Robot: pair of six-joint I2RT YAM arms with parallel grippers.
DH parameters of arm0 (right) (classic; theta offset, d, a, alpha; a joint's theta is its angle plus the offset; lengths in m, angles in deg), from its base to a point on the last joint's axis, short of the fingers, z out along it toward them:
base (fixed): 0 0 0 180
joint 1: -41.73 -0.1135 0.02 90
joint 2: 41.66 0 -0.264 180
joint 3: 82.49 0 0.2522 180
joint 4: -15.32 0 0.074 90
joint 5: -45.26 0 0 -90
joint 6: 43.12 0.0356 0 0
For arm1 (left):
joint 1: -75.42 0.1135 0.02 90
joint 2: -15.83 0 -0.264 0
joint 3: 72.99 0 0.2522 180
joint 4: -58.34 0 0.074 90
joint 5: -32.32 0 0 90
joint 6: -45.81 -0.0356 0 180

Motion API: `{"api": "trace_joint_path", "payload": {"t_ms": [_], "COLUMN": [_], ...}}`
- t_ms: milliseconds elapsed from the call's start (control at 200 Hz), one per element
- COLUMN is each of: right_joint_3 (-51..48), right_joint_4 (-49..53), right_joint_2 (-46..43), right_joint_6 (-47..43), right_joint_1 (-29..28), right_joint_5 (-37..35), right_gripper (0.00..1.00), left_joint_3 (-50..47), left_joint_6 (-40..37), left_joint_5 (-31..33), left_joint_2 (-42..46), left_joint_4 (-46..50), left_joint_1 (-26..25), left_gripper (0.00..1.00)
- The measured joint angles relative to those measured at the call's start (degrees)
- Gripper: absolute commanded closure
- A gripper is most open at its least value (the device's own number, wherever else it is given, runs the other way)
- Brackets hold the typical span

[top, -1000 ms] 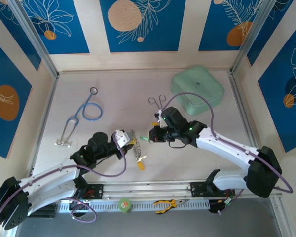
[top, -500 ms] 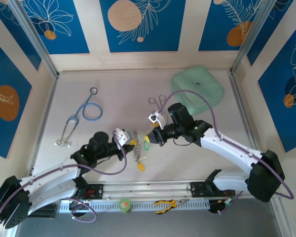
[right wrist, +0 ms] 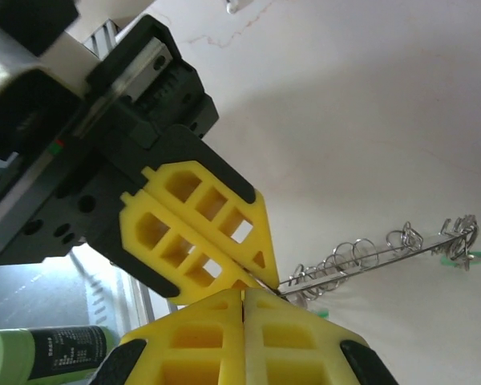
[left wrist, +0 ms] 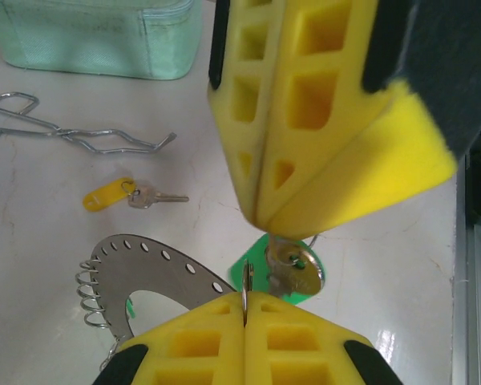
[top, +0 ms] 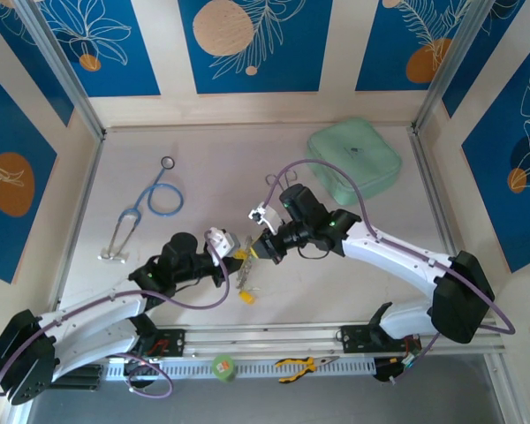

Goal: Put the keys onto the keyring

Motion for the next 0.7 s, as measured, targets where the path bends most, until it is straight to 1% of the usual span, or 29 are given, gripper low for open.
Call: {"api": "trace_joint_path", "payload": {"t_ms": [280,700], "right_joint_3": [1.05,2.01], "right_joint_4": [1.88,1.95], "right_joint_2": [1.55,2.29], "right_joint_6": [-1.16,-1.40], "right_joint_1": [-1.22,-2.32], "right_joint_5": [-3.23,-4.61], "right_gripper": [1.00,1.00], "left_joint_3": [0.04,0.04], "left_joint_6": [0.37,0.39], "left_joint_5": [-0.31,-0.33], "left_joint_2": [0.00,0.00], "left_joint_4": [0.09,0.17], "left_joint_1": [-0.02,-0.02], "left_gripper": [1.00,1.00]}}
